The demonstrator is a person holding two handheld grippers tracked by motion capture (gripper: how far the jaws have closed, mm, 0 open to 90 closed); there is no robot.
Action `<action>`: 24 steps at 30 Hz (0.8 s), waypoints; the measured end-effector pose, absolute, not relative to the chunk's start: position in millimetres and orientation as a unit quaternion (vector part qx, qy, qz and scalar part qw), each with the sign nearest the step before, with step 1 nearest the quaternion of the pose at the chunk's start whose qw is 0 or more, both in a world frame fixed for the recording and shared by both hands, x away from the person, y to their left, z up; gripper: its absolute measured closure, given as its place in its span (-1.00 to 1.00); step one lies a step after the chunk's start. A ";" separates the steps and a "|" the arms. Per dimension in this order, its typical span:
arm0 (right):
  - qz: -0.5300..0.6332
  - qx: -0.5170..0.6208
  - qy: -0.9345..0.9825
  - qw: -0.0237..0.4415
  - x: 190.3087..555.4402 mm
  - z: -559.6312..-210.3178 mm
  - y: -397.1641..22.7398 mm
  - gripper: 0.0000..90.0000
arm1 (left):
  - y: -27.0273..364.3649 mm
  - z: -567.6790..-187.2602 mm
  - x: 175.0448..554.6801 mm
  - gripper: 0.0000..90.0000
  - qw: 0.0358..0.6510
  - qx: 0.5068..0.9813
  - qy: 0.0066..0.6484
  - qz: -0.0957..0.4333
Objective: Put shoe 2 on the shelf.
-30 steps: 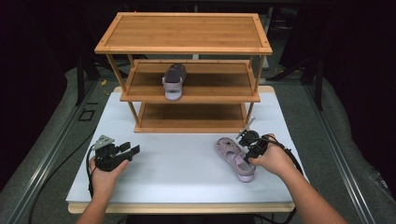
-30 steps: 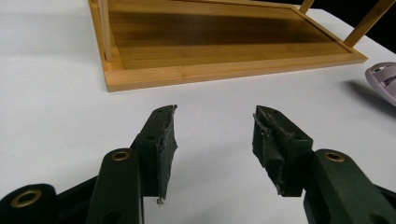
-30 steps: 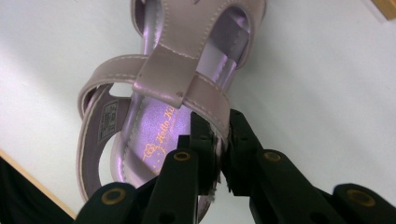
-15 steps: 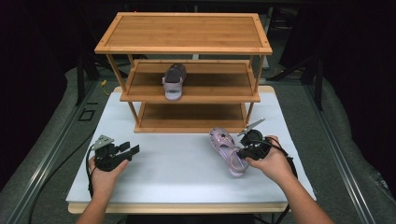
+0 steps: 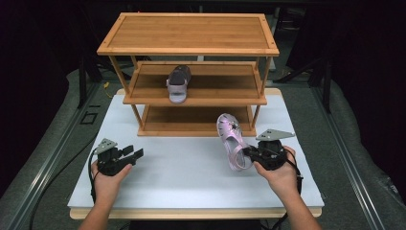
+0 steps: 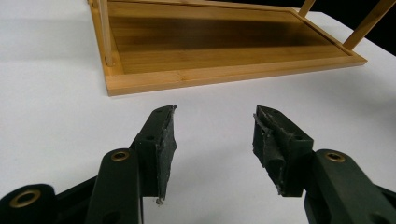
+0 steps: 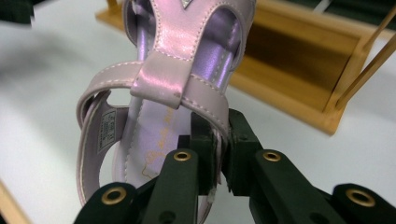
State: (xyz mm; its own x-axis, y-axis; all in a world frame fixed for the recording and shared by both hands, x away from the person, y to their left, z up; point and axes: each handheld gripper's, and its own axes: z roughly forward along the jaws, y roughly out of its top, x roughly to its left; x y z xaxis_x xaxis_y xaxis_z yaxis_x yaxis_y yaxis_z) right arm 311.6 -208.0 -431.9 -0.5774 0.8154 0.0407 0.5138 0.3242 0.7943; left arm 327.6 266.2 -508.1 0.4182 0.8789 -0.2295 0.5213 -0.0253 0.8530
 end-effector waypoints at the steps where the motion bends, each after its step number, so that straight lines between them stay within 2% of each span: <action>1: 0.417 0.420 0.783 0.192 309.7 -432.5 -209.0 0.86 | 265.9 -508.2 327.5 0.07 0.480 0.692 0.506 0.186; 4: 0.455 0.421 0.750 0.232 301.8 -433.3 -209.9 0.86 | 265.3 -508.1 327.4 0.07 0.480 0.693 0.505 0.186; 15: 0.535 0.447 0.659 0.282 286.4 -435.9 -208.3 0.86 | 263.3 -506.7 325.7 0.07 0.484 0.692 0.500 0.190; 19: 0.539 0.447 0.654 0.285 285.9 -435.1 -206.4 0.86 | 262.5 -504.9 324.7 0.07 0.488 0.690 0.499 0.192; 24: 0.539 0.437 0.670 0.264 295.7 -426.7 -198.9 0.86 | 261.3 -504.7 324.5 0.07 0.488 0.691 0.498 0.192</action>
